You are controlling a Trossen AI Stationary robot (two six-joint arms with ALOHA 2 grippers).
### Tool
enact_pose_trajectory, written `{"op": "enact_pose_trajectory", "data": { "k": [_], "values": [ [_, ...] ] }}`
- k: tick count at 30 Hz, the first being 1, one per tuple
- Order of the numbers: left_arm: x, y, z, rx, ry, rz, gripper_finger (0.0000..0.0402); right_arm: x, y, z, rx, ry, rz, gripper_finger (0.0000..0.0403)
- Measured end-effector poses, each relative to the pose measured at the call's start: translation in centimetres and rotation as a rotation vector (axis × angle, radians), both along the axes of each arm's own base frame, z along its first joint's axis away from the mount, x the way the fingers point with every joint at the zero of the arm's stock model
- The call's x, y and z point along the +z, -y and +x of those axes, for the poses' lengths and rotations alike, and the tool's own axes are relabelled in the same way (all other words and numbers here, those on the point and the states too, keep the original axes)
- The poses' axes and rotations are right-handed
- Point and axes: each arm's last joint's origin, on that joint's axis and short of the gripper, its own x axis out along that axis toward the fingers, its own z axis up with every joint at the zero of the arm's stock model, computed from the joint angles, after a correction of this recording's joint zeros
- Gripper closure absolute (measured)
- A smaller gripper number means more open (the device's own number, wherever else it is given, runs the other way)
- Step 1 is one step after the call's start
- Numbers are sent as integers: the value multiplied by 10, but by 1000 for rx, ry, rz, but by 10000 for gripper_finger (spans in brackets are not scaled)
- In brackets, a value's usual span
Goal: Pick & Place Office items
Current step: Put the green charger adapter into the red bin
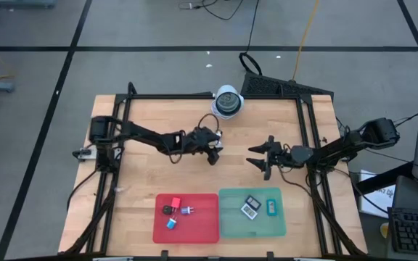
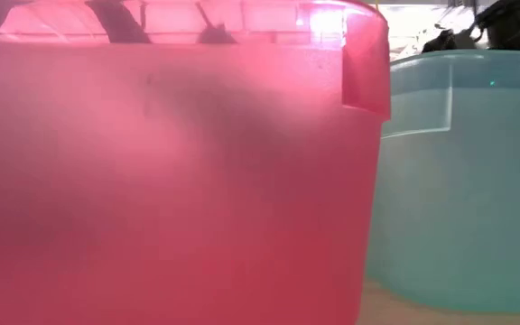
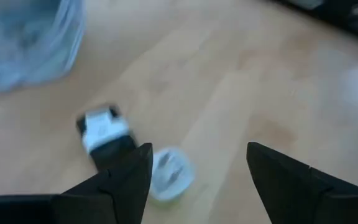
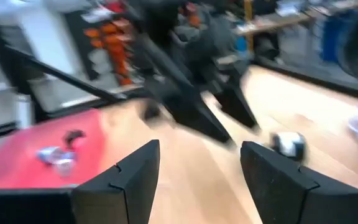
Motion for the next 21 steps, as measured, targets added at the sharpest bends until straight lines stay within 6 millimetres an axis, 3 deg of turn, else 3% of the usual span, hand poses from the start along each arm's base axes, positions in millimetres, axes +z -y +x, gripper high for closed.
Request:
{"op": "enact_pose_trajectory", "data": {
  "k": [5, 12, 16, 21],
  "values": [
    [54, 1, -19, -84, 35, 43, 154, -2, 4, 17, -101, -177, -43, 190],
    [130, 12, -57, -162, 165, 195, 155, 3, 22, 58, -195, -352, -73, 190],
    [151, 18, -75, -186, 189, 222, 152, -5, 32, 86, -153, -408, -65, 190],
    [150, 22, -81, -161, 131, 231, 151, -18, 42, 119, -135, -464, -95, 189]
  ]
}}
